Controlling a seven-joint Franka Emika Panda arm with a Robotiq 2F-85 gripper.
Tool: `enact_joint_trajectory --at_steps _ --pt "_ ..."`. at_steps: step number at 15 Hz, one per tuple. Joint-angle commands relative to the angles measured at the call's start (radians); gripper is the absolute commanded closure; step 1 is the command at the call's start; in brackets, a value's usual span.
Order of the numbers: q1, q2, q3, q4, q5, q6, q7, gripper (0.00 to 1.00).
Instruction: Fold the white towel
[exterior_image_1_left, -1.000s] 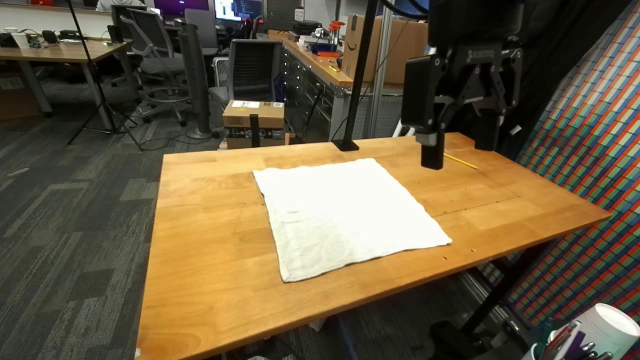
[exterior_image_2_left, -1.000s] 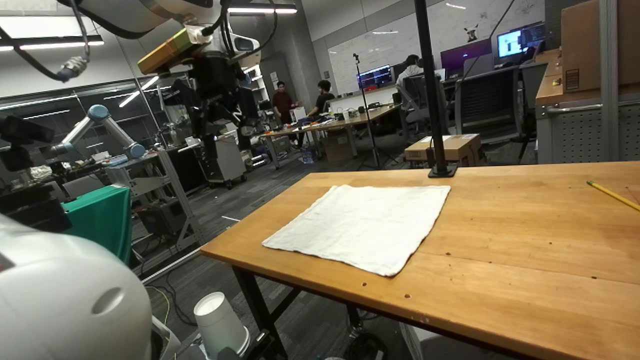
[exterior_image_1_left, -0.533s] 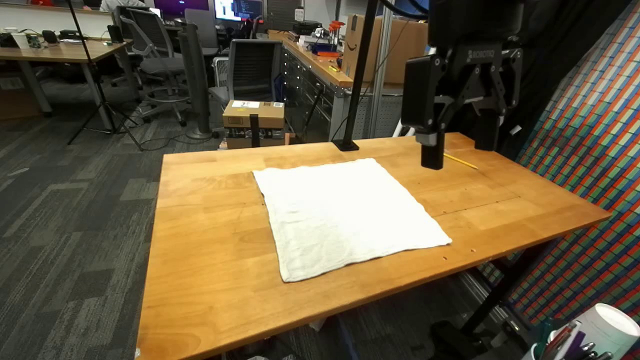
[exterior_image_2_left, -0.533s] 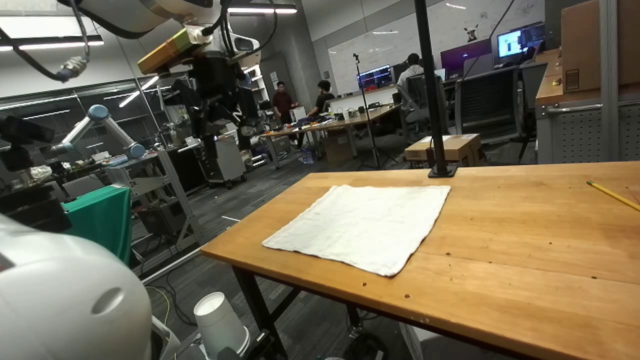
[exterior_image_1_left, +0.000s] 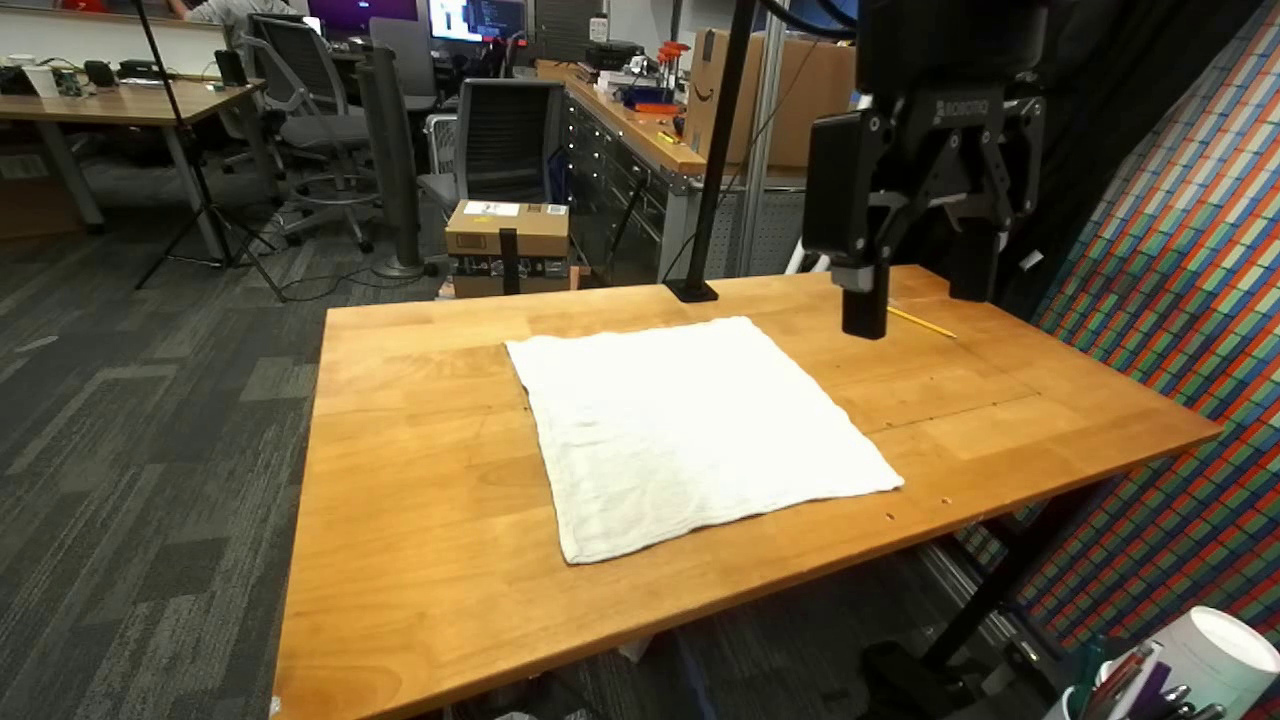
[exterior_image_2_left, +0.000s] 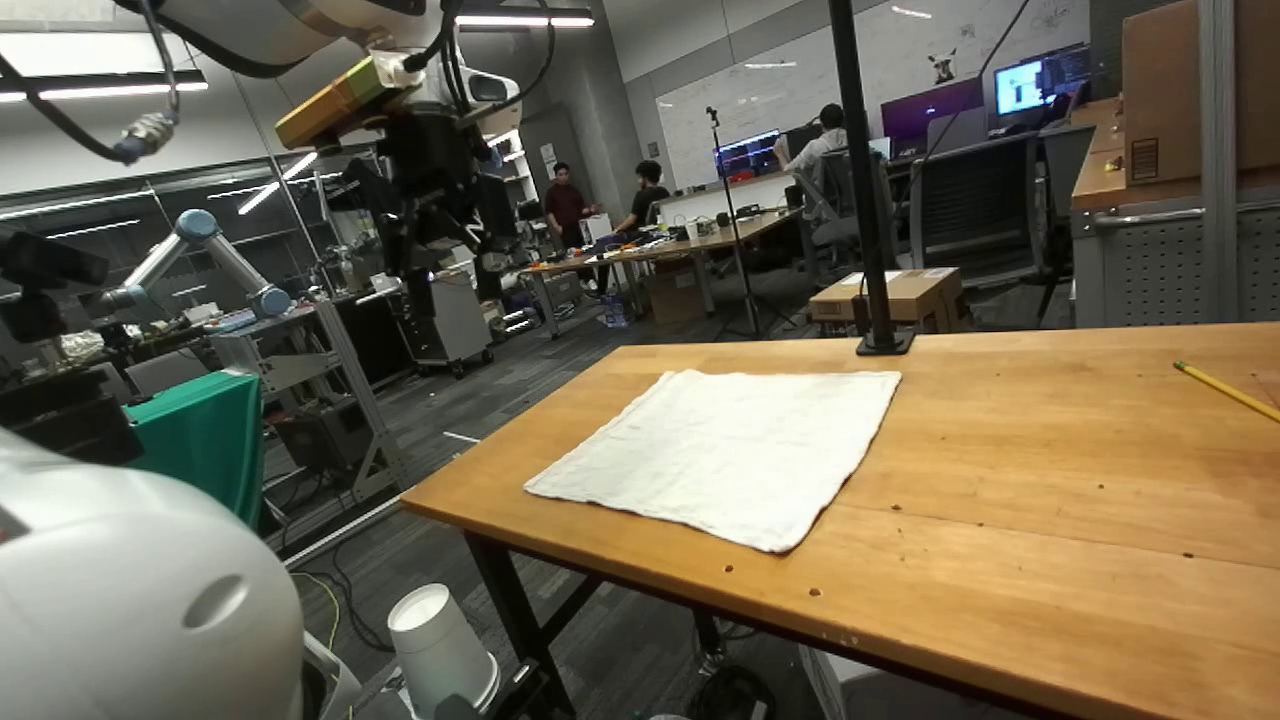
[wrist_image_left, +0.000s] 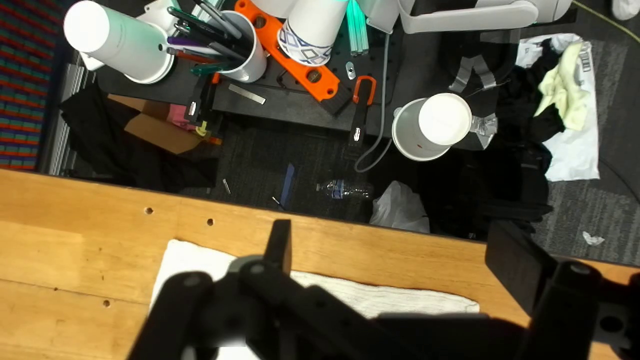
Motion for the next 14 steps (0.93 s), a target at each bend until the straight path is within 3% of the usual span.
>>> enact_joint_trajectory --at_steps 1,10,14 --pt "0.008 0.002 -0.007 0.002 -0.002 -0.001 0.003 0.00" --pt "0.008 0.002 -0.007 0.002 -0.002 -0.001 0.003 0.00" --pt "0.010 0.065 0.004 0.029 -0.055 0.033 -0.032 0.00"
